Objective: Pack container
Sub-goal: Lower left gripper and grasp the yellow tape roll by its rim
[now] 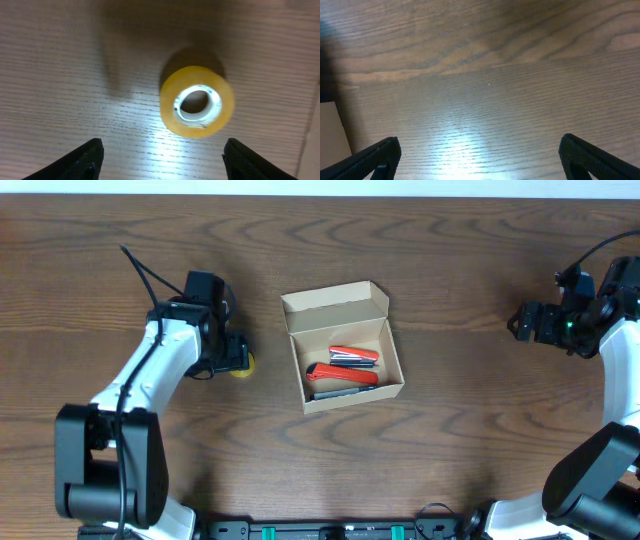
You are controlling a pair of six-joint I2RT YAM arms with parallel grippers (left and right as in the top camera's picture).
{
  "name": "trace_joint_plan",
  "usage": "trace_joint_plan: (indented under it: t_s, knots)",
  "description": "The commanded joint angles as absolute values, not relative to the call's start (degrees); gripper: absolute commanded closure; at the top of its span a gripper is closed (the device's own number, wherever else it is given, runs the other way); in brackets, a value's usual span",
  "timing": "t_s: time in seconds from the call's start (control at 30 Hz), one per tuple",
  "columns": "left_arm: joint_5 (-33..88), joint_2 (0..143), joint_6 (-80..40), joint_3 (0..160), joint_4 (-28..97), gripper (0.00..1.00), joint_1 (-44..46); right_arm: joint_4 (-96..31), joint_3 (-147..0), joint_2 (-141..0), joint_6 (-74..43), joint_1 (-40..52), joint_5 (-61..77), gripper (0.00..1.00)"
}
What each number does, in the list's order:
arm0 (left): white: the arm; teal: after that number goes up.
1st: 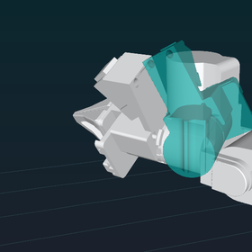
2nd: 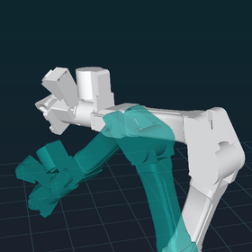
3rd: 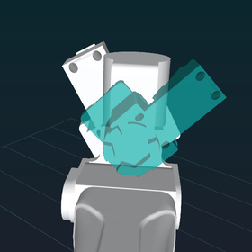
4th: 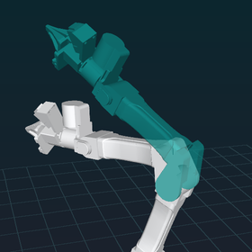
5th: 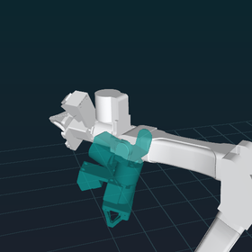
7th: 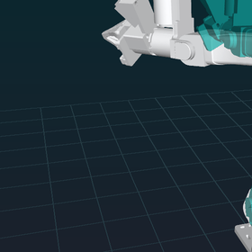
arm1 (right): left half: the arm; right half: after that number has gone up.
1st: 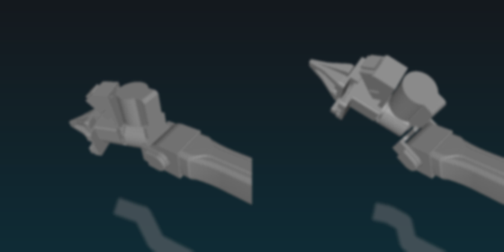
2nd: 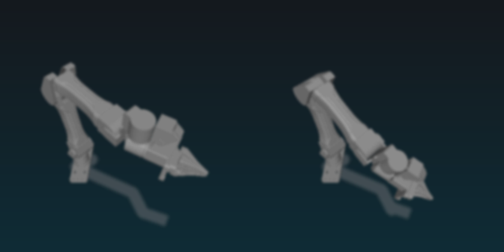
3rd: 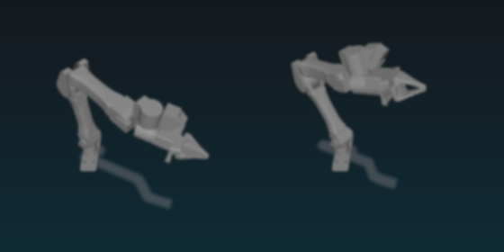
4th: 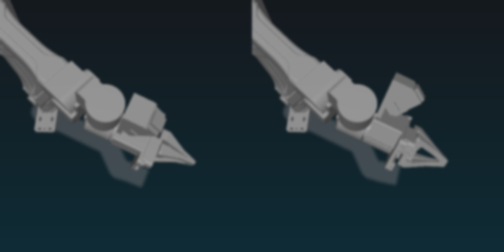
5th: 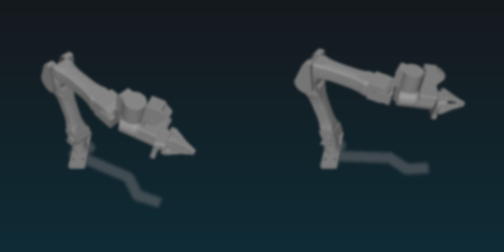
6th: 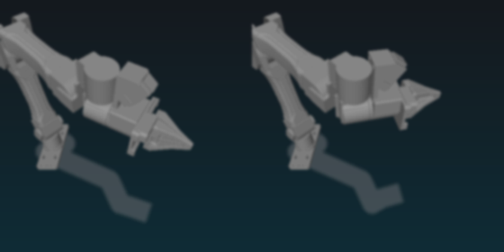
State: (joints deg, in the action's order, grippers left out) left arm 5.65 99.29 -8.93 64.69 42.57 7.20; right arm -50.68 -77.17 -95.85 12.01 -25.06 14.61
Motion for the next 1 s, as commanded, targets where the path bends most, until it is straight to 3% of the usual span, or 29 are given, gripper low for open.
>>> trace_joint_plan:
  t_s: [0.0,0.5,0.67,0.97]
  knots:
    - [7.53,101.41,-7.18,64.40,42.72,0.25,6.35,-50.74,-77.08,-95.48,11.18,-24.67,15.29,0.02]
    - [7.11,107.57,-7.27,64.40,40.80,0.24,6.33,-51.00,-77.08,-95.48,11.20,-24.67,15.27,0.02]
    - [8.54,107.85,-7.20,64.53,40.42,0.31,6.35,-51.00,-77.08,-95.48,11.20,-24.67,15.27,0.02]
    - [9.06,106.94,-7.22,65.54,40.60,0.31,6.33,-50.98,-77.08,-95.48,11.25,-24.67,15.22,0.02]
